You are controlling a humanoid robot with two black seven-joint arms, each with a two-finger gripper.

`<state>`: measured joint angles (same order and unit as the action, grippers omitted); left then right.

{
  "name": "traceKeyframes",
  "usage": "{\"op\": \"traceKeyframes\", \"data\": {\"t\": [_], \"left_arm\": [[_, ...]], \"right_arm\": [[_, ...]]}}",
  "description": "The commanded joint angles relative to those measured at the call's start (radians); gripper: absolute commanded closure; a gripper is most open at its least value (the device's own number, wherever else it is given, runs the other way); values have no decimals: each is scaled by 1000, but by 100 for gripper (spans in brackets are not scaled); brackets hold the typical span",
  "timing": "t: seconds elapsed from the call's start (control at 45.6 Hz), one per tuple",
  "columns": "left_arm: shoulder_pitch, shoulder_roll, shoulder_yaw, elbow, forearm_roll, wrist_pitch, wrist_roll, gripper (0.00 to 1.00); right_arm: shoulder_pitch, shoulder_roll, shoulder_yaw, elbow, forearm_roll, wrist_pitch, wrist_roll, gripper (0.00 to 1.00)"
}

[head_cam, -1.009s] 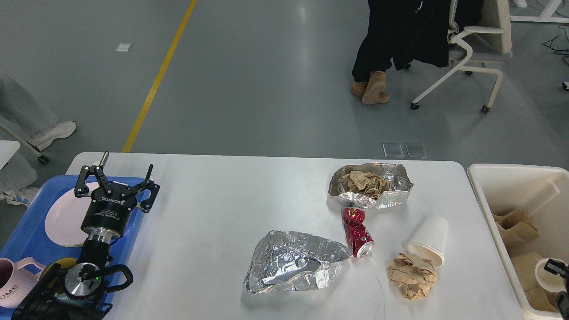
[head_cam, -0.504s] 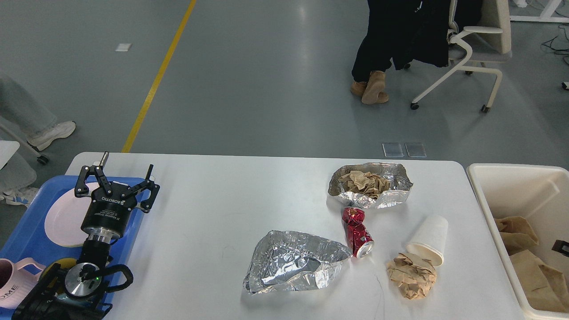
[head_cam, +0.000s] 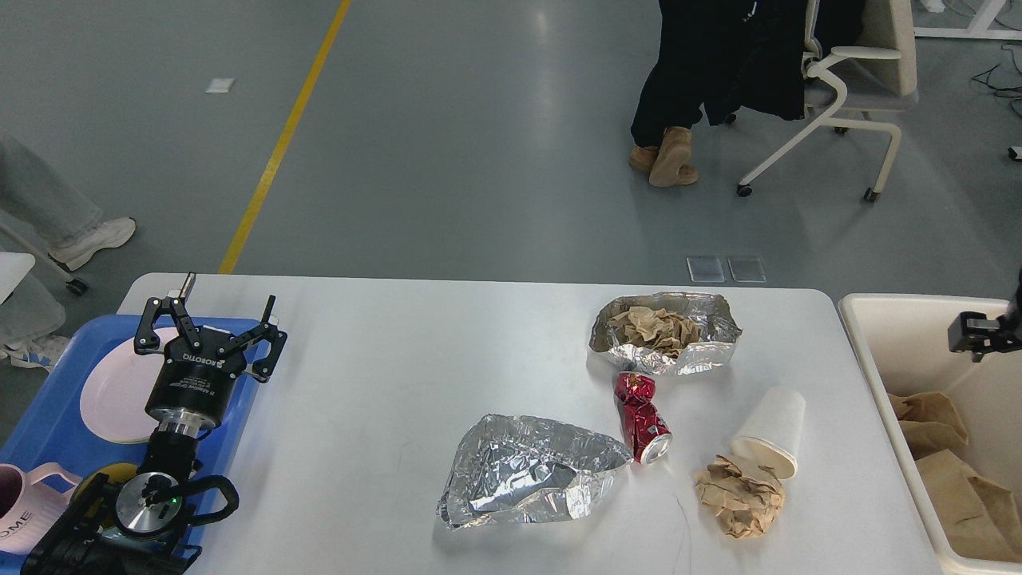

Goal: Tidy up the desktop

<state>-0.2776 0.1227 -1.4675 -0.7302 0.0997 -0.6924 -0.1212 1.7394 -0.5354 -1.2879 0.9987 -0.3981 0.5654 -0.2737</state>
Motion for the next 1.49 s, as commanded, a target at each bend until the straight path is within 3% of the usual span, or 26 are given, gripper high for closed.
{"op": "traceKeyframes", "data": {"t": [0.0,0.11,0.417,0.548,0.636,0.68,1.097,1.272,1.469], "left_arm": [[0,0,0,0,0,-1,0,4],[0,0,0,0,0,1,0,4],[0,0,0,0,0,1,0,4],[0,0,0,2,0,1,0,4],[0,0,0,0,0,1,0,4],[0,0,0,0,0,1,-2,4],[0,0,0,0,0,1,0,4],[0,0,0,0,0,1,0,4],[0,0,0,0,0,1,0,4]], "right_arm": [[187,150,-14,23,4,238,-1,0],[368,190,-4,132,38,347,-1,0],[856,193,-4,566,154,361,16,0],[936,204,-11,695,173,353,91,0],[942,209,-16,725,171,352,177,0],[942,215,-24,725,171,350,197,0],[936,226,-11,713,179,364,200,0],[865,230,-8,632,183,294,200,0],[631,235,-13,537,390,-57,194,0]]}}
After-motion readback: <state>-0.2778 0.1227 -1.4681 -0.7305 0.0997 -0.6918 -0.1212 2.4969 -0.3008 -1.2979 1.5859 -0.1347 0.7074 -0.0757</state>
